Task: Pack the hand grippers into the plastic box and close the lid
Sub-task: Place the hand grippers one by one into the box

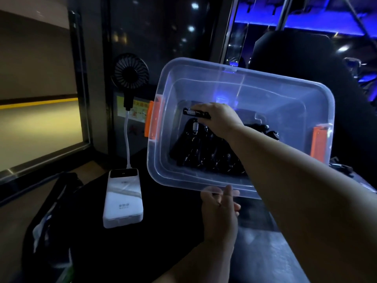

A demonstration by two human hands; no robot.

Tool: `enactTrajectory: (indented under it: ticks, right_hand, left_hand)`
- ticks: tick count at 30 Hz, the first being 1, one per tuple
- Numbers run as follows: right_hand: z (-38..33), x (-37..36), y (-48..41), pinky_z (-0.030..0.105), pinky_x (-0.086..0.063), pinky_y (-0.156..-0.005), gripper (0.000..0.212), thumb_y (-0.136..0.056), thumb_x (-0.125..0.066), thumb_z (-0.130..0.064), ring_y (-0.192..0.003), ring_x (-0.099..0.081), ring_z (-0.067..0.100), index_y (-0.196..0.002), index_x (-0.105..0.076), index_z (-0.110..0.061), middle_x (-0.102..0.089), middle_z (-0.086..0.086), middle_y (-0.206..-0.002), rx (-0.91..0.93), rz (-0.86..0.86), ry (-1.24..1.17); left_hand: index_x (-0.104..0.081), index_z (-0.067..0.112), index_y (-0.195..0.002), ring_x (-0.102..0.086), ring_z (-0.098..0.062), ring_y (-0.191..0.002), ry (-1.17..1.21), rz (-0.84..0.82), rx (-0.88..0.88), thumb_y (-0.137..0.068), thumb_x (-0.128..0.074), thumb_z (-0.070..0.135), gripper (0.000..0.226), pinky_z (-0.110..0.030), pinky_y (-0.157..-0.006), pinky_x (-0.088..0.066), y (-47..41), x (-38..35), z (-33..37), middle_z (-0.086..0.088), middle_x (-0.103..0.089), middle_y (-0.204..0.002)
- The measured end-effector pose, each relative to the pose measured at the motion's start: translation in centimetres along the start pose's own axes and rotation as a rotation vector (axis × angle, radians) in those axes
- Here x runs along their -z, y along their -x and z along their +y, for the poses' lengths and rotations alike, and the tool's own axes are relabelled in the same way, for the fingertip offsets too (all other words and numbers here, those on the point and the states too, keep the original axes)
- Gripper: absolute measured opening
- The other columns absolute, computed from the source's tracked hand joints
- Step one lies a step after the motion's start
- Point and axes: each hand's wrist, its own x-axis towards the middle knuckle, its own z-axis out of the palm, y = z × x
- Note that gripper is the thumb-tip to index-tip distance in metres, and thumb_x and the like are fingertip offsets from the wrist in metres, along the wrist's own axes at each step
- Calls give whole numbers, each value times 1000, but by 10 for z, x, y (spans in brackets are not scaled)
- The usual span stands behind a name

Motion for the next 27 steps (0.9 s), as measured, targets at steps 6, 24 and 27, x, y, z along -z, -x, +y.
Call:
enactTrajectory:
  ticks: [6, 24, 27]
  right_hand:
    - [3, -13, -9, 29, -42, -89, 44, -89, -63, -33, -115, -56, 23, -132, -54, -38, -62, -5, -127, -20, -54, 8]
    - [10, -24, -17, 39, -35, -98, 44, -96, -44, -47, -119, -52, 29, -137, -41, -30, -56, 2, -132, 24, -153, 128]
    - [14, -29, -18, 44, -26, -102, 46, -97, -30, -56, -123, -48, 25, -133, -38, -29, -55, 3, -132, -25, -149, 223]
  left_hand:
    - [-47, 13, -96, -59, 3, -58, 45, 105, -1, -92, -59, 18, 13, -16, -55, -49, -3, 3, -1, -1, -62, -82]
    - [-40, 17, -99, -70, -10, -77, 185, 178, -15, -91, -58, 6, 23, -20, -64, -50, -1, 5, 5, -7, -71, -83]
    - [-41, 15, -97, -70, -13, -77, 176, 173, -23, -92, -56, 8, 18, -23, -65, -48, -1, 6, 4, -1, -71, -77]
